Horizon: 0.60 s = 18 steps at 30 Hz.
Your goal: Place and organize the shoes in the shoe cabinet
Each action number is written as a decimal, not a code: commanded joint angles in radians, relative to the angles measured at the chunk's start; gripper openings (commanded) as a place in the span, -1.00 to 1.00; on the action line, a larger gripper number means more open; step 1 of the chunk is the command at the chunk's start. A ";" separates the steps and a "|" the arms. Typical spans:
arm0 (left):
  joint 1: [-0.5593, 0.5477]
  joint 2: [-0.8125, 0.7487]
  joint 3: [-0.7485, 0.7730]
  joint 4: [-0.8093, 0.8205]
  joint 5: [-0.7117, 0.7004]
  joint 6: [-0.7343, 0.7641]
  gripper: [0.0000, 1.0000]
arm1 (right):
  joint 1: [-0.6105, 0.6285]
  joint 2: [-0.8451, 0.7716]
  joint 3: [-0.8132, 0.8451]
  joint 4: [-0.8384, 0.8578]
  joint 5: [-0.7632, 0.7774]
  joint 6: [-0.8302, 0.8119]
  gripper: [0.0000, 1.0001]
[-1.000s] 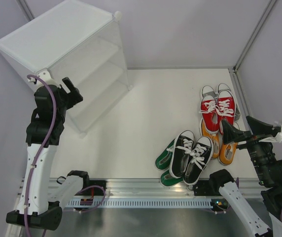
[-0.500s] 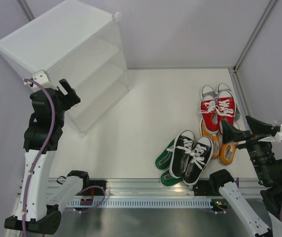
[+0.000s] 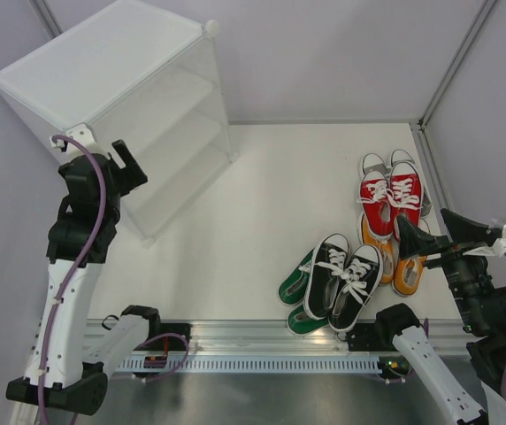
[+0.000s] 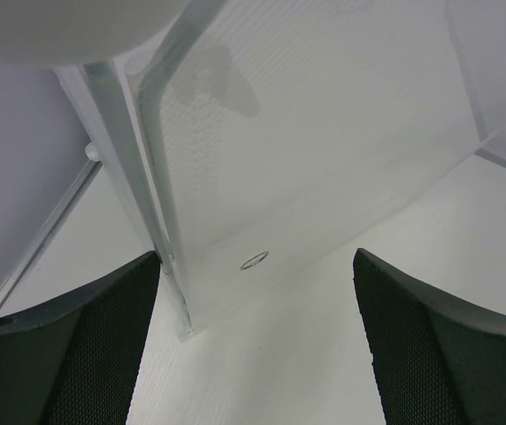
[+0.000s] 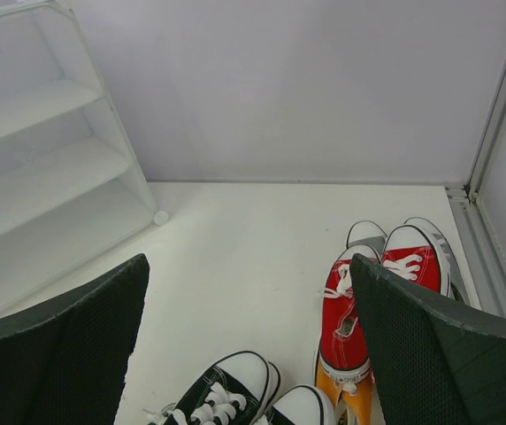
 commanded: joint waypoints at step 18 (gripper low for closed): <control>-0.099 0.007 0.001 0.024 -0.081 -0.013 0.72 | 0.007 -0.014 -0.004 0.022 0.024 -0.012 0.96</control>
